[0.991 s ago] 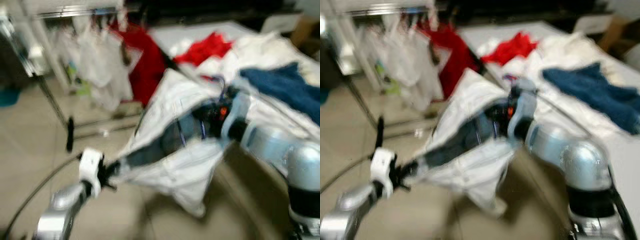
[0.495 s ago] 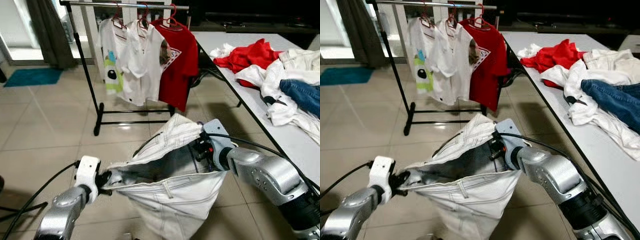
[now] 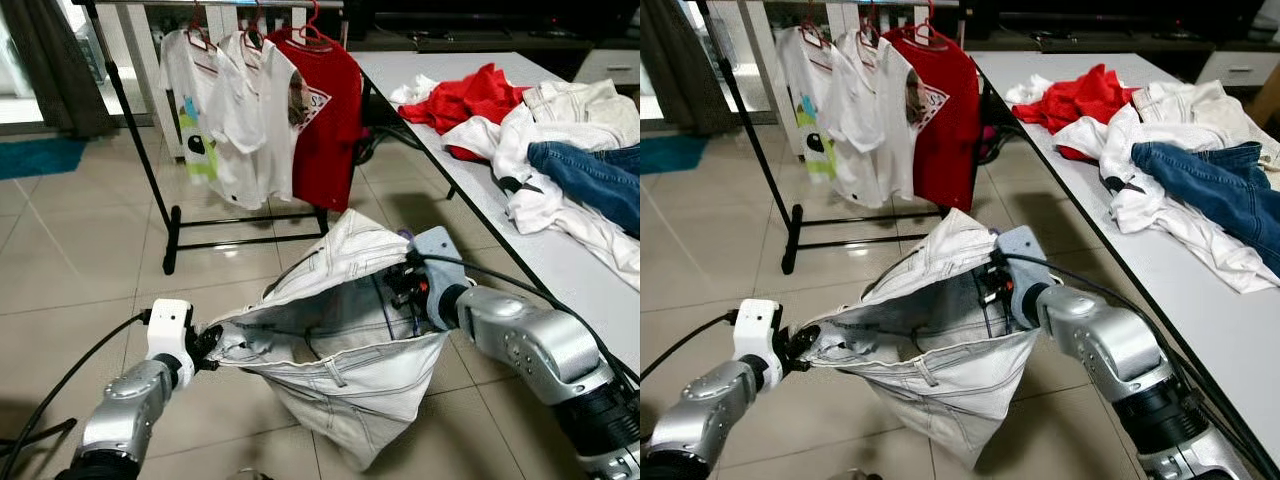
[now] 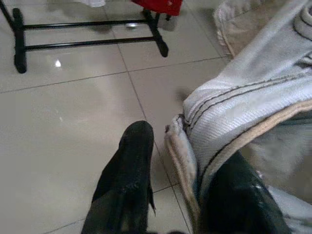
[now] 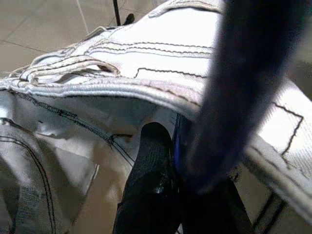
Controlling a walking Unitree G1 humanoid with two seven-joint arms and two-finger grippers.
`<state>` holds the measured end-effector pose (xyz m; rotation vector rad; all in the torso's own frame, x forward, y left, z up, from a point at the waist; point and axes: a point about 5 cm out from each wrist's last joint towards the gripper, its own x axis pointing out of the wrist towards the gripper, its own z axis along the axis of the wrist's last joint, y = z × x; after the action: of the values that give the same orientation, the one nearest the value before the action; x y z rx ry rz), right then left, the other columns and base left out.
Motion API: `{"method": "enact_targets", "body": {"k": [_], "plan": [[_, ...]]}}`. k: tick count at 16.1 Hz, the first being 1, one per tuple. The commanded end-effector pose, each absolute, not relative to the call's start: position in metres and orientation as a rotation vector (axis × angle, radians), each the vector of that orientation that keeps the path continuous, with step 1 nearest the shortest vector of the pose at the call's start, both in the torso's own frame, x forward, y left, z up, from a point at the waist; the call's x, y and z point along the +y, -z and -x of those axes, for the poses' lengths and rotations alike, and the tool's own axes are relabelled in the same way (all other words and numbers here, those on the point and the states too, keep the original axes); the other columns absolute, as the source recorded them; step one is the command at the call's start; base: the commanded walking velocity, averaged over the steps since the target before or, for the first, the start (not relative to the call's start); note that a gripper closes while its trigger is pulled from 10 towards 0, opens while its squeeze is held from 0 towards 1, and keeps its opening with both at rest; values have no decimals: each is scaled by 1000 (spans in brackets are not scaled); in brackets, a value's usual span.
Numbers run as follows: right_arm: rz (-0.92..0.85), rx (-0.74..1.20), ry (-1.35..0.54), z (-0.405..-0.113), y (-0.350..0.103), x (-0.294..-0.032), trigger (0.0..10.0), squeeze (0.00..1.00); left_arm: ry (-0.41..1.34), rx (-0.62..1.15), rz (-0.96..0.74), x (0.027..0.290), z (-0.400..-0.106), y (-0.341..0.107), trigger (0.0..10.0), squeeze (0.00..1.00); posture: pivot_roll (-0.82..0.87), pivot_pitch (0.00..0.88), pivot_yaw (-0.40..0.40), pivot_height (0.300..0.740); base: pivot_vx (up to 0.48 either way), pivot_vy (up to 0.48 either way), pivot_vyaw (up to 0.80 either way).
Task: Hang hanger
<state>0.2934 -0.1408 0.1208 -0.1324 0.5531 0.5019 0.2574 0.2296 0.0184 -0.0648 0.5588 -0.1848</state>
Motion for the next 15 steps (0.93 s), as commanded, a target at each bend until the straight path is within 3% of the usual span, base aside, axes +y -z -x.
{"method": "enact_targets", "body": {"k": [1,5,7,9,11,13,15], "plan": [[103,543,-466,-297,-126,-153,10000,0,203,567,28,238,-257,-22,10000,1000,-127,0,-16,740,0,0,0],[149,542,-458,-300,-126,-155,10000,0,410,534,40,213,-256,-31,10000,1000,-135,0,-16,740,0,0,0],[149,539,-454,-301,-126,-155,10000,0,419,525,43,211,-257,-32,10000,1000,-135,0,-16,740,0,0,0],[153,513,-418,-306,-129,-158,10000,0,521,471,71,201,-261,-41,10000,1000,-142,0,-16,740,0,0,0],[189,485,-452,-308,-134,-152,10000,0,600,355,-21,188,-273,-66,10000,1000,-138,0,-21,740,0,0,0],[198,469,-476,-307,-136,-149,10000,0,610,320,-58,186,-278,-76,10000,1000,-138,0,-20,740,0,0,0],[225,438,-583,-302,-147,-146,10000,0,599,268,-127,201,-292,-97,10000,1000,-139,0,-16,740,0,0,0]]}}
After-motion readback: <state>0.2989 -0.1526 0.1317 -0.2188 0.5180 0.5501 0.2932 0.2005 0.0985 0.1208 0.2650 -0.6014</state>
